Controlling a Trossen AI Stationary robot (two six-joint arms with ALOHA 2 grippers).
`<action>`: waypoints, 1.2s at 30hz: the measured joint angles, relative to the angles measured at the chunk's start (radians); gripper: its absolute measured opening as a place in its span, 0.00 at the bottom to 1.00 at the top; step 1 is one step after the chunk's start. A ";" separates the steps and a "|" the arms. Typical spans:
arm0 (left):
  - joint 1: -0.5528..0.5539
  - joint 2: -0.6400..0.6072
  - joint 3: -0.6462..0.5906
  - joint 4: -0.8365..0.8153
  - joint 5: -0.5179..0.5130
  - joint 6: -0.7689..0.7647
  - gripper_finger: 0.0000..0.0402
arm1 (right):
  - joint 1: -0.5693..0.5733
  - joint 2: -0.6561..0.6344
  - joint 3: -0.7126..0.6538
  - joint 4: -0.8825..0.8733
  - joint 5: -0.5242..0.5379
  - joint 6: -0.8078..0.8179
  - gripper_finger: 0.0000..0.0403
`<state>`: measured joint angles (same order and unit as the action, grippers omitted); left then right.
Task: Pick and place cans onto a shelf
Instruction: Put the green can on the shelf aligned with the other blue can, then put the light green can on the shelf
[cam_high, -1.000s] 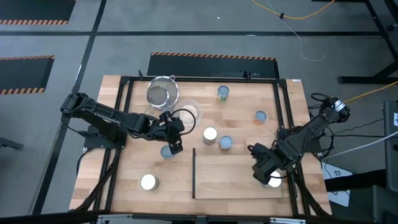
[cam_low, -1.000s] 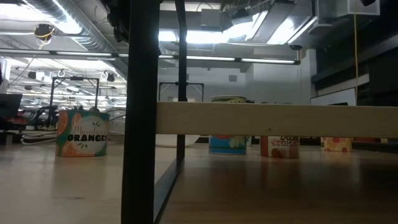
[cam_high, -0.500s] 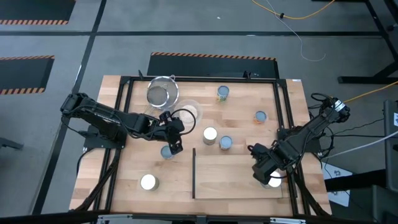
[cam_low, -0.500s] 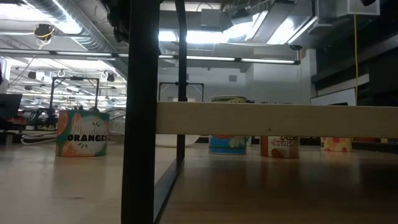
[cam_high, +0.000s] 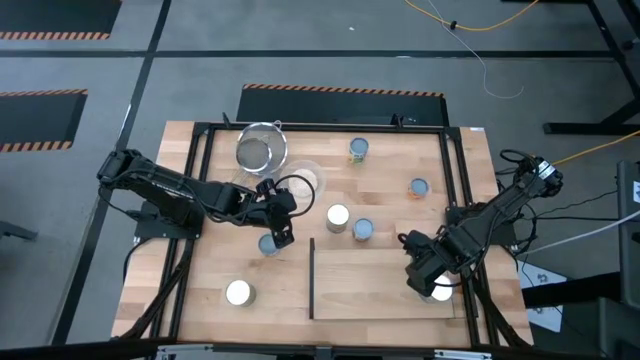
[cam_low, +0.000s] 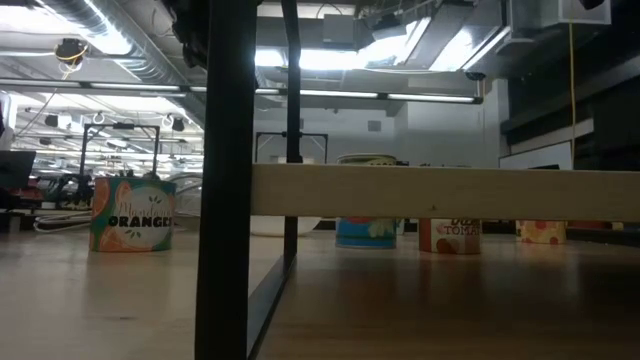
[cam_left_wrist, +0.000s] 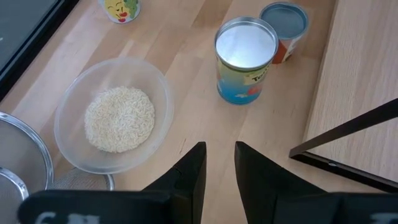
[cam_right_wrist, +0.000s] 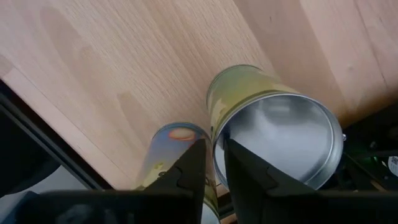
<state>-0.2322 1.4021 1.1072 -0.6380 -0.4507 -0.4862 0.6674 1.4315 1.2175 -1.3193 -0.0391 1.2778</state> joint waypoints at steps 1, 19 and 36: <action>0.000 0.000 0.000 0.000 0.000 0.000 0.19 | 0.000 0.000 0.000 0.000 0.000 0.000 0.16; 0.000 0.000 0.000 0.000 0.000 0.000 0.19 | 0.000 0.000 0.081 -0.043 -0.042 -0.016 0.16; 0.000 0.000 0.000 0.003 0.000 -0.001 0.19 | -0.065 -0.001 0.156 -0.022 0.202 -0.441 0.16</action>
<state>-0.2321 1.4021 1.1072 -0.6352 -0.4507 -0.4870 0.6028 1.4307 1.3739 -1.3414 0.1633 0.8363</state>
